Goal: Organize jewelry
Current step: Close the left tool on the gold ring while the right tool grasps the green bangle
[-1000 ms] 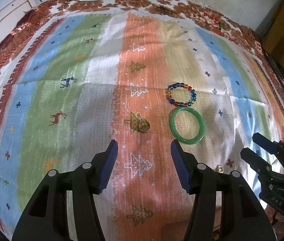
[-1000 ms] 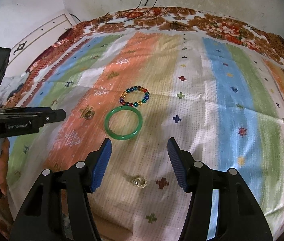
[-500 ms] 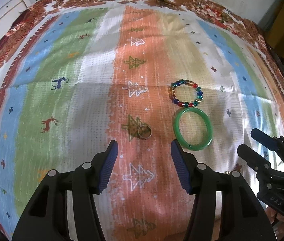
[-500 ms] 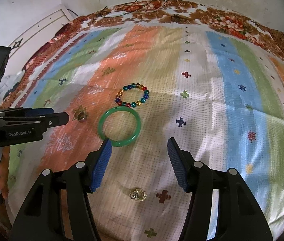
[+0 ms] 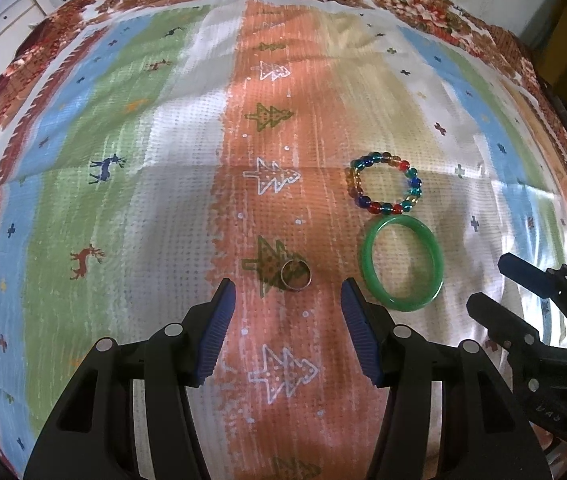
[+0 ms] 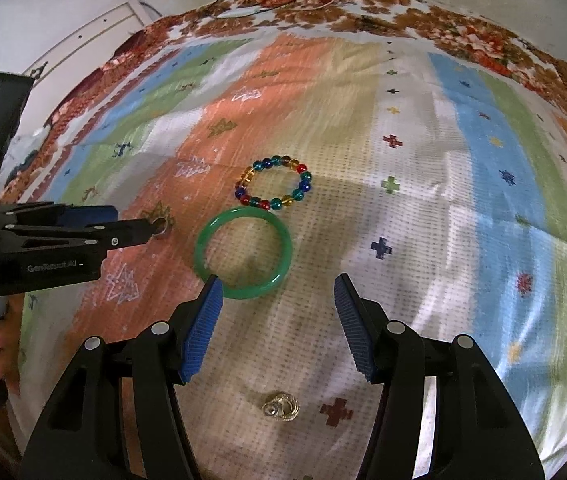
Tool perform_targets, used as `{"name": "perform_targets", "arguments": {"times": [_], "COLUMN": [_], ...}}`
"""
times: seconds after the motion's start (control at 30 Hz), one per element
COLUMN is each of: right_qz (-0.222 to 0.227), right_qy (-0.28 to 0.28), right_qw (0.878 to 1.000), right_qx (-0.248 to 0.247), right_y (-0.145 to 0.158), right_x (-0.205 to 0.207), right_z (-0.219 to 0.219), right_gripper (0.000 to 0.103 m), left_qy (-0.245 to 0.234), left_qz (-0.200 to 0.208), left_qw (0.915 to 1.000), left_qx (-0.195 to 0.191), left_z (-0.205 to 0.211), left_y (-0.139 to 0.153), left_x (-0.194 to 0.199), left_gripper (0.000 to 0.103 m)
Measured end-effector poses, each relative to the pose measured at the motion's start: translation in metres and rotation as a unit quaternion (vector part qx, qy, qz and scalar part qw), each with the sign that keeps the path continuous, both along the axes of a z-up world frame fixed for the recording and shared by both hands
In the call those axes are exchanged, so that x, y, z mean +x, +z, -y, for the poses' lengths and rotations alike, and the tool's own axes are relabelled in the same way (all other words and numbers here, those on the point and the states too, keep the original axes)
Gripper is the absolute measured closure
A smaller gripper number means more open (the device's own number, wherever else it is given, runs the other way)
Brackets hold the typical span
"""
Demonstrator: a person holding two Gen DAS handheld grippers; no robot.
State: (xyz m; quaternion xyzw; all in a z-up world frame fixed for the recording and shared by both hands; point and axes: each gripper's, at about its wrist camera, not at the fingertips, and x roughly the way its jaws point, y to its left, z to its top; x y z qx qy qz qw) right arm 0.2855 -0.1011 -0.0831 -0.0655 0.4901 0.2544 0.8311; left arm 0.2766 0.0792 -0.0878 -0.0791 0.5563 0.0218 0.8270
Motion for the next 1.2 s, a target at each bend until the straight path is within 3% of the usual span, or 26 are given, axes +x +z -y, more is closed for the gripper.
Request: {"name": "perform_targets", "arguments": {"times": [0.33, 0.87, 1.0, 1.13, 1.2], "right_qz": [-0.011, -0.023, -0.024, -0.031, -0.044], "right_qy": [0.005, 0.017, 0.013, 0.009, 0.009], "right_qw": [1.0, 0.999, 0.999, 0.999, 0.999], "right_qx": [-0.009, -0.026, -0.03, -0.022, -0.005], "right_y": [-0.014, -0.032, -0.035, -0.035, -0.036], "right_x": [0.013, 0.024, 0.025, 0.028, 0.028], "right_z": [-0.009, -0.021, -0.02, -0.018, -0.017], "right_gripper": [0.045, 0.046, 0.056, 0.068, 0.08], "left_qy": [-0.002, -0.017, -0.022, -0.025, -0.027], "left_qz": [-0.007, -0.022, -0.024, -0.023, -0.022], "left_qw": [1.0, 0.9995, 0.999, 0.9989, 0.9988], "left_qx": [0.0, 0.016, 0.03, 0.032, 0.036], "left_z": [-0.002, 0.002, 0.004, 0.005, 0.005], "left_y": [-0.008, -0.022, -0.028, -0.028, -0.028], "left_x": [0.01, 0.017, 0.019, 0.019, 0.019], "left_gripper": [0.048, 0.061, 0.065, 0.079, 0.084]}}
